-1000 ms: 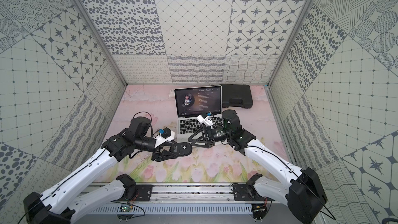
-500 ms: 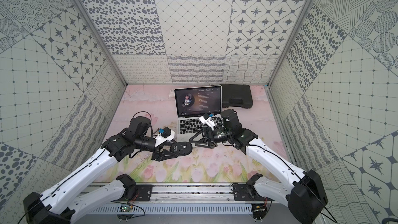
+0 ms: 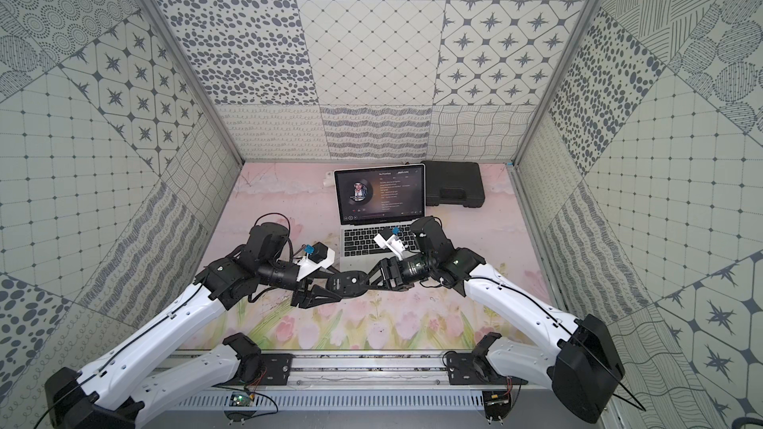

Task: Remove the wireless mouse receiver from the laptop
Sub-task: Close the lid on the mouse.

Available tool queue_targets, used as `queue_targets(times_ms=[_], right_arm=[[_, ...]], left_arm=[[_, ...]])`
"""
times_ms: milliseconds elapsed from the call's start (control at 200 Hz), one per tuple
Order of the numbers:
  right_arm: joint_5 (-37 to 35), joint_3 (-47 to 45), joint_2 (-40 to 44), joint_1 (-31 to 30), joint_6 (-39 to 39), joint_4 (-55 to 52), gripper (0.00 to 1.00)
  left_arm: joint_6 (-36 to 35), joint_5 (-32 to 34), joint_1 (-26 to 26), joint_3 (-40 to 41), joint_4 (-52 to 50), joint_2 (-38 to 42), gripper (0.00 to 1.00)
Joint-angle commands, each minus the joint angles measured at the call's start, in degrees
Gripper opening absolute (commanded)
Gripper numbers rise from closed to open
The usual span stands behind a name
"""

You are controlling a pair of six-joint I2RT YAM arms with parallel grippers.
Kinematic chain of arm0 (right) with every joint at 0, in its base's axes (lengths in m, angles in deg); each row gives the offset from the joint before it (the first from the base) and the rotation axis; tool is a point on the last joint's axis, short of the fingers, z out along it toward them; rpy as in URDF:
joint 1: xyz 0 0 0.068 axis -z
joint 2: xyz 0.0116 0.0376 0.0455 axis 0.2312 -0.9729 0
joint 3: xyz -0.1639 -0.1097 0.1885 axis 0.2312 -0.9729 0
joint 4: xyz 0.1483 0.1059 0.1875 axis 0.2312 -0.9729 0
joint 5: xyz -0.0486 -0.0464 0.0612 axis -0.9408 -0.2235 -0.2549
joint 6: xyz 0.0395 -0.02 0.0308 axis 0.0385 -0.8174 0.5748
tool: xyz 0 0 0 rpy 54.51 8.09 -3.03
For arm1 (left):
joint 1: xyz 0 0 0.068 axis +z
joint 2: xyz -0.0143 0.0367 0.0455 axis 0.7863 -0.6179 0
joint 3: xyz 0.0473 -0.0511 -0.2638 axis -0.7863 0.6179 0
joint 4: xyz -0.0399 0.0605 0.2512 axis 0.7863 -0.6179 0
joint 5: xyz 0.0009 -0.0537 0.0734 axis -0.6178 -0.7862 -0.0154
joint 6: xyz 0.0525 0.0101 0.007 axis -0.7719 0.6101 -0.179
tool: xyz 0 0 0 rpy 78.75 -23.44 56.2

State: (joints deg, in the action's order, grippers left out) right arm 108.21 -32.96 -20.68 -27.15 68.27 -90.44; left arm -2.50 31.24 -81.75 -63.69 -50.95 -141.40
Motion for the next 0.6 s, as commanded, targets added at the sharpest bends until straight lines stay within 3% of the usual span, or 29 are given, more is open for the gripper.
queue_targets(times_ms=[0, 270, 595], right_arm=[[-0.3, 1.9, -1.0, -0.5, -0.3, 3.2, 0.75], [-0.3, 3.3, -2.6, -2.2, 0.1, 4.0, 0.59], [-0.8, 3.7, -4.5, -3.9, 0.8, 5.8, 0.49]], left_arm=[[0.6, -3.5, 1.1, -0.9, 2.3, -0.5, 0.00], [0.8, -3.4, 1.1, -1.0, 2.5, -0.4, 0.00], [1.4, -3.5, 1.1, -0.9, 3.0, -0.4, 0.00]])
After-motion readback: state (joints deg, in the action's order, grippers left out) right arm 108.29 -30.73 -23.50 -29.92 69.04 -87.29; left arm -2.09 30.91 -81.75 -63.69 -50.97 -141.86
